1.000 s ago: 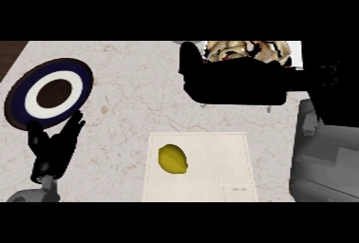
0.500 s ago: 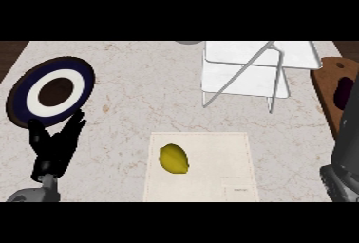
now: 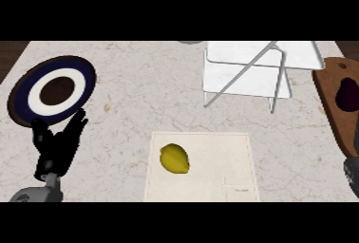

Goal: Pick the cupcake from the placemat and place it in the tiered shelf

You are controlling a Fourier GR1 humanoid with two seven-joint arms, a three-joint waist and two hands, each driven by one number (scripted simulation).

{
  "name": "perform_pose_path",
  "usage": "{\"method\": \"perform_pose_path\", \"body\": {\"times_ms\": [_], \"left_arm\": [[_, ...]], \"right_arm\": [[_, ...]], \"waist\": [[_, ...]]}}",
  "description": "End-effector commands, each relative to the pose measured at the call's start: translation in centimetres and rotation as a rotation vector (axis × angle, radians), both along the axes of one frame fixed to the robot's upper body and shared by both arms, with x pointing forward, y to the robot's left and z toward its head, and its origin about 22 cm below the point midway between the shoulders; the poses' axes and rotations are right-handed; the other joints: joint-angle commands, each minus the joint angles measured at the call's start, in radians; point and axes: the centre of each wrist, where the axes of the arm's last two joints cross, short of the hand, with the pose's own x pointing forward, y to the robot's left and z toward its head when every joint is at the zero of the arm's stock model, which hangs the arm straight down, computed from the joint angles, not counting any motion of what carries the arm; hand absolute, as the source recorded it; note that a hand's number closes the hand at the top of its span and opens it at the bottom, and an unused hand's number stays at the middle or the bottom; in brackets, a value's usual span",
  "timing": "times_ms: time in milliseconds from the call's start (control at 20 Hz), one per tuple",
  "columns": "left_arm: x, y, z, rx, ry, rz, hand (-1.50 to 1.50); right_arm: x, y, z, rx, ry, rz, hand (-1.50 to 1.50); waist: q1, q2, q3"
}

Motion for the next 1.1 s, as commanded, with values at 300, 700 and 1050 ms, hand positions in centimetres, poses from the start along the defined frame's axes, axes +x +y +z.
{"method": "perform_pose_path", "body": {"times_ms": [300,700,1050], "left_arm": [[0.6,-0.4,-0.2,-0.031,0.054,-0.027,0.00],[-0.5,1.2,-0.6,-0.034,0.043,0.000,0.00],[-0.1,0.6,-1.4,-0.038,0.062,-0.004,0.00]], "right_arm": [[4.9,-0.6,-3.5,-0.033,-0.002,-0.041,1.50],[6.6,-2.0,-5.6,-0.008,-0.048,-0.007,1.50],[6.8,-0.9,-4.2,0.004,-0.032,0.021,1.50]], "waist": [[0.006,0.007,-0.007],[0.003,0.005,-0.007],[-0.003,0.004,-0.007]]}}
